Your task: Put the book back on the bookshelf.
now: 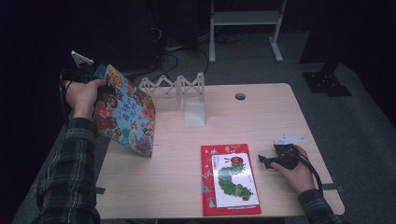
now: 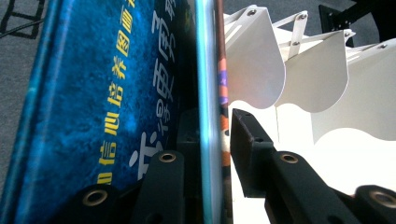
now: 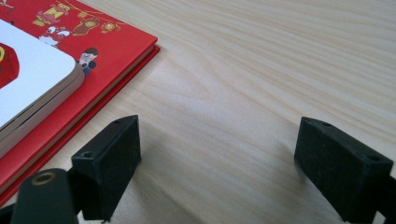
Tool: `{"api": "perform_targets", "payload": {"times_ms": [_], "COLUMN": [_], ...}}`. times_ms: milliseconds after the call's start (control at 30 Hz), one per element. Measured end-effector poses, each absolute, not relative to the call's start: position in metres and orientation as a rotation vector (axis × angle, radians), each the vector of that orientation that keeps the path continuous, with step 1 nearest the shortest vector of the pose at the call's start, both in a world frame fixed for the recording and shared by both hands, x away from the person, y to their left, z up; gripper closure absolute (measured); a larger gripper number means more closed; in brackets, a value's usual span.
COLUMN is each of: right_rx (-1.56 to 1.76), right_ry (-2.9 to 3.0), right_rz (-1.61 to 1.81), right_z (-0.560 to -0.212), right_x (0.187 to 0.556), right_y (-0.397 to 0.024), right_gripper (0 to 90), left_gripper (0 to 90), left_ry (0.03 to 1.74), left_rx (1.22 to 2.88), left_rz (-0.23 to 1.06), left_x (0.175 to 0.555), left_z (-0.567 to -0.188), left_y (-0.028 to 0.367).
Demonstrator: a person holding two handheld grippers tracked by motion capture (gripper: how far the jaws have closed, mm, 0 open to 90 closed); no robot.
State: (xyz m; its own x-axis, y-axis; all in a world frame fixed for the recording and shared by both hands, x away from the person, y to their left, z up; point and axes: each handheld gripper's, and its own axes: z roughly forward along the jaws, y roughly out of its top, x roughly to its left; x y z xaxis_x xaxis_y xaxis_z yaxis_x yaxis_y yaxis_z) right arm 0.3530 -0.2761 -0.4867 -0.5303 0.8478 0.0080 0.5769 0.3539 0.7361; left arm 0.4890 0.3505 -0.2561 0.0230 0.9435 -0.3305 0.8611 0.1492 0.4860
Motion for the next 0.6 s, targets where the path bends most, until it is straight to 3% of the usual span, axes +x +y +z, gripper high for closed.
{"api": "perform_targets", "payload": {"times_ms": [267, 600], "right_rx": [1.251, 1.252], "right_ry": [2.248, 2.246], "right_rz": [0.992, 0.993], "right_z": [-0.487, -0.487], "right_x": [0.353, 0.353], "right_y": [-0.276, -0.276], "right_gripper": [13.4, 13.3], "left_gripper": [57.2, 49.4], "left_ry": [1.855, 1.746], "left_rx": [1.721, 1.661], "left_rz": [0.266, 0.308], "left_x": [0.486, 0.47], "left_z": [-0.258, -0.242], "left_y": [0.353, 0.36]}}
